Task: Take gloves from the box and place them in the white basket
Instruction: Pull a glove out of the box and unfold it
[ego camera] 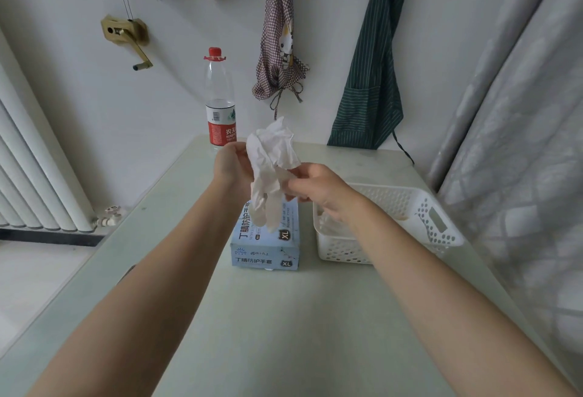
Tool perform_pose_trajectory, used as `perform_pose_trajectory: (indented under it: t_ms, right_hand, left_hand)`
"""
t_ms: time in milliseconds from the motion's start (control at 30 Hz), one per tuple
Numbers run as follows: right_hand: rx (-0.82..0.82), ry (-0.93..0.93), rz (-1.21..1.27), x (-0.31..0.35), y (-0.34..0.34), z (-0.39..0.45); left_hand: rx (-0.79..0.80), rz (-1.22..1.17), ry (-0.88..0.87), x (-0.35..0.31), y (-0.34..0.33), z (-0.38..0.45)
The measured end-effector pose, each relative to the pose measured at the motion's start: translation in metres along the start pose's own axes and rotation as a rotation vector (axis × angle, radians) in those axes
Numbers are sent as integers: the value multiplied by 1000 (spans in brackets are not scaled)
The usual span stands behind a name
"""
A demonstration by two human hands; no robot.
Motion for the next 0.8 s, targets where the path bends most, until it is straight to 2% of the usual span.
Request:
perform_pose_trajectory:
  t_ms: [67, 167, 300, 367, 533, 700, 800]
  right_hand:
    - [-83, -12, 33, 1, 6, 1]
    - [-189, -39, 226, 7, 16, 4]
    - [-260, -71, 316, 14, 22, 7]
    - [-283, -93, 308, 15, 24, 6]
    - [-194, -135, 343, 17, 26, 1]
    - [-168, -74, 107, 26, 33, 1]
    - [-167, -79, 69, 32, 33, -2]
  left_hand:
    - [-20, -15, -3, 1, 4, 4]
    - [26, 11, 17, 3, 8, 11]
    - [136, 349, -30, 9, 6, 6]
    - [182, 439, -87, 12, 0, 1]
    - [292, 412, -206, 4, -11, -7]
    - [370, 547, -263, 0, -20, -19]
    - [360, 607, -308, -2, -22, -25]
Point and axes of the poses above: each hand's wrist, its own z-axis towards the middle knuckle, its own y-axis out of the back of the hand, x = y × z, the point moved 5 cm from there along z, towards the middle knuckle, and after that the axes turned 15 degrees about -x, right-handed, at the moved point
